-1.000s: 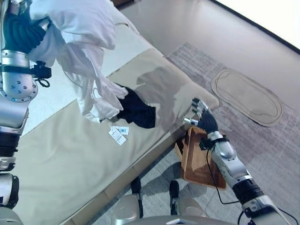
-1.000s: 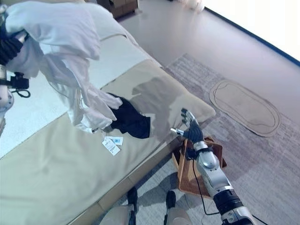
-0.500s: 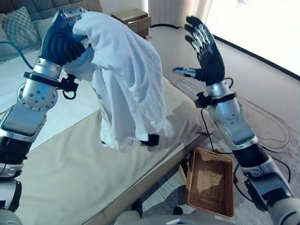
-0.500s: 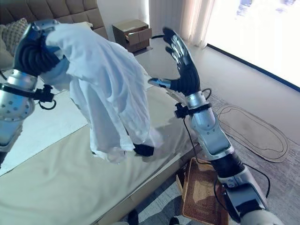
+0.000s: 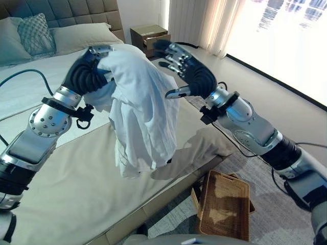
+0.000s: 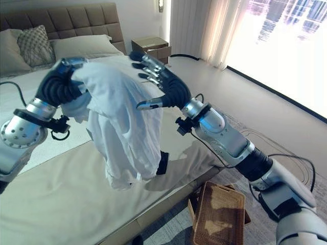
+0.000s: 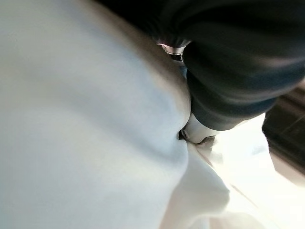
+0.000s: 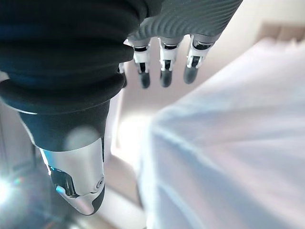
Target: Pick up clothes into the bucket
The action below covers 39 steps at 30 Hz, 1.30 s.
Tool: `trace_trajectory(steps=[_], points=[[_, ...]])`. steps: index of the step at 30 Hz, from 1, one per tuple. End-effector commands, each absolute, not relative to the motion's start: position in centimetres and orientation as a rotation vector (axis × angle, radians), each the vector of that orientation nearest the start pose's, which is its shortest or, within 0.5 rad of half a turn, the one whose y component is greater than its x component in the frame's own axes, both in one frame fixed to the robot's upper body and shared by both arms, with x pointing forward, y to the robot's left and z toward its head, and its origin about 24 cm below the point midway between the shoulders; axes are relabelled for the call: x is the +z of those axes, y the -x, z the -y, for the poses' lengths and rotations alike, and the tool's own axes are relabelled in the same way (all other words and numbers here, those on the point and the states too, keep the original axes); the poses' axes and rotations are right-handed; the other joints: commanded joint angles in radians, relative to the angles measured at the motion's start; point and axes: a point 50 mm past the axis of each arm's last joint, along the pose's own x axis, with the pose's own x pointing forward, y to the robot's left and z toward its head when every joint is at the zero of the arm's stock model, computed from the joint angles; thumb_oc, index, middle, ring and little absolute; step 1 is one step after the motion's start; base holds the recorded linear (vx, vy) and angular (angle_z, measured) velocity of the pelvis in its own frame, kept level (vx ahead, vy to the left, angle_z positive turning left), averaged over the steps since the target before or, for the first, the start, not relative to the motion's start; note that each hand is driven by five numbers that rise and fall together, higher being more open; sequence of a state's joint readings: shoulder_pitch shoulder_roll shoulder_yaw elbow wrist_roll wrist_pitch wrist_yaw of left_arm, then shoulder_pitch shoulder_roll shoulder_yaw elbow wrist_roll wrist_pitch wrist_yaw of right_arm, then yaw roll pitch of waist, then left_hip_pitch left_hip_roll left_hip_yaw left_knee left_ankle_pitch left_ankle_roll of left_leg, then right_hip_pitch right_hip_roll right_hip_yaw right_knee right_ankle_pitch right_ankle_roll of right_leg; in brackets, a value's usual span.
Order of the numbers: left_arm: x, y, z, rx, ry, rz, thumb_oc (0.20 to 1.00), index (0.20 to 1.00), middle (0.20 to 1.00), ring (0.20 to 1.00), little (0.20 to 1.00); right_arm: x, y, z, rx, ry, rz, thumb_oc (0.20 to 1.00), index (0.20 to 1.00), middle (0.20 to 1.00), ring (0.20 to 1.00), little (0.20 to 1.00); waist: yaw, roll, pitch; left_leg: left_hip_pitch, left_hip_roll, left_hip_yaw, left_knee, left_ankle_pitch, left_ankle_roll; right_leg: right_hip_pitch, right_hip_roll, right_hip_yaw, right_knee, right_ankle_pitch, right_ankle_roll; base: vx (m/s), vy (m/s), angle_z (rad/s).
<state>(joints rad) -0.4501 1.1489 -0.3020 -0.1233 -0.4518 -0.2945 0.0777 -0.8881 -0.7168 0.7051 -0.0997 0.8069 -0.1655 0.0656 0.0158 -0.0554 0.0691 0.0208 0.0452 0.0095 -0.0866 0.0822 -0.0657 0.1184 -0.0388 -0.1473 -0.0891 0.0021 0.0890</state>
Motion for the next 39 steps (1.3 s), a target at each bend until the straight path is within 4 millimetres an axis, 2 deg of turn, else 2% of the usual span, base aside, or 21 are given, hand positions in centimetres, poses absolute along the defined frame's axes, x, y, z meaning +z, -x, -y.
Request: trace_trajectory(steps=[1,8,9,14,18,21,23,27,31,36,39], points=[[30.0,-27.0,-21.6,-0.257,-0.675,0.842,0.2,0.2,0.2,0.2,0.2,27.4,-28.3,6.5,1.03,0.223,0.612,1.0,1.0,1.0,1.0,1.0,0.014,-0.031,-0.007,0.076,-0.031,0.004,0.007,-0.094,0.011,-0.044,-0.023,-0.007,0.043,-0.009,0.017,-0.02,0.0,0.04],[30.3,-26.8,-21.6,-0.264,-0.699,0.849,0.2,0.2,0.2,0.2,0.2,26.8,-28.6,7.9,1.04,0.359,0.535,1.0,1.0,1.0,1.0,1.0,0.018,-0.043,0.006,0.065,-0.028,-0.018,0.008,-0.086,0.005,-0.044,-0.022,-0.017,0.044,-0.011,0.015,-0.02,-0.002,0.07],[30.3,-26.9,-21.5,-0.277,-0.681,0.85,0.2,0.2,0.2,0.2,0.2,26.0,-28.7,8.2,1.044,0.348,0.501,1.0,1.0,1.0,1.0,1.0,0.019,-0.047,0.01,0.058,-0.027,-0.029,0.008,-0.083,0.003,-0.047,-0.022,-0.023,0.044,-0.012,0.015,-0.02,-0.018,0.09],[30.4,-27.5,-20.9,-0.302,-0.628,0.85,0.2,0.2,0.2,0.2,0.2,25.4,-28.2,7.4,1.094,0.321,0.493,1.0,1.0,1.0,1.0,1.0,0.026,-0.053,0.016,0.041,-0.028,-0.056,0.013,-0.077,0.003,-0.049,-0.023,-0.033,0.044,-0.016,0.011,-0.01,-0.015,0.14],[30.4,-27.7,-20.8,-0.293,-0.62,0.855,0.2,0.2,0.2,0.2,0.2,25.6,-28.0,6.9,1.102,0.362,0.528,1.0,1.0,1.0,1.0,1.0,0.031,-0.053,0.016,0.035,-0.031,-0.074,0.013,-0.074,0.003,-0.047,-0.024,-0.046,0.042,-0.018,0.008,0.0,-0.004,0.16],[30.2,-27.4,-21.2,-0.284,-0.594,0.851,0.2,0.2,0.2,0.2,0.2,25.8,-28.4,7.8,1.02,0.402,0.578,1.0,1.0,1.0,1.0,1.0,0.032,-0.048,0.016,0.031,-0.034,-0.082,0.014,-0.073,0.004,-0.045,-0.026,-0.052,0.043,-0.02,0.009,0.01,0.005,0.11],[30.0,-27.3,-21.4,-0.279,-0.562,0.846,0.2,0.2,0.2,0.2,0.2,25.4,-28.8,8.7,0.948,0.366,0.59,1.0,1.0,1.0,1.0,1.0,0.032,-0.041,0.019,0.031,-0.035,-0.089,0.015,-0.074,0.006,-0.044,-0.027,-0.053,0.044,-0.021,0.009,0.01,0.017,0.13],[29.6,-27.3,-22.1,-0.226,-0.5,0.85,0.2,0.2,0.2,0.2,0.2,24.1,-29.4,10.5,0.763,0.199,0.625,1.0,1.0,1.0,1.0,1.0,0.028,-0.025,0.027,0.029,-0.04,-0.099,0.017,-0.076,0.013,-0.046,-0.031,-0.06,0.049,-0.024,0.008,0.0,0.012,0.05],[29.2,-27.3,-22.7,-0.173,-0.463,0.852,0.2,0.2,0.2,0.2,0.2,23.5,-29.1,11.4,0.597,0.119,0.709,1.0,1.0,1.0,1.0,1.0,0.026,-0.011,0.03,0.025,-0.041,-0.104,0.017,-0.08,0.019,-0.05,-0.033,-0.063,0.053,-0.028,0.008,0.0,0.014,0.07],[28.5,-27.5,-23.1,-0.114,-0.445,0.862,0.2,0.2,0.2,0.2,0.2,24.9,-28.0,13.2,0.309,0.177,0.918,1.0,1.0,1.0,1.0,1.0,0.018,0.003,0.033,0.021,-0.043,-0.107,0.015,-0.083,0.026,-0.056,-0.034,-0.063,0.052,-0.028,0.008,0.0,0.002,0.01],[27.9,-27.9,-23.2,-0.09,-0.444,0.853,0.2,0.2,0.2,0.2,0.2,24.1,-28.0,13.6,0.187,0.201,0.936,1.0,1.0,1.0,1.0,1.0,0.018,0.007,0.033,0.021,-0.043,-0.107,0.014,-0.084,0.029,-0.056,-0.035,-0.061,0.051,-0.03,0.009,0.0,0.0,0.0]])
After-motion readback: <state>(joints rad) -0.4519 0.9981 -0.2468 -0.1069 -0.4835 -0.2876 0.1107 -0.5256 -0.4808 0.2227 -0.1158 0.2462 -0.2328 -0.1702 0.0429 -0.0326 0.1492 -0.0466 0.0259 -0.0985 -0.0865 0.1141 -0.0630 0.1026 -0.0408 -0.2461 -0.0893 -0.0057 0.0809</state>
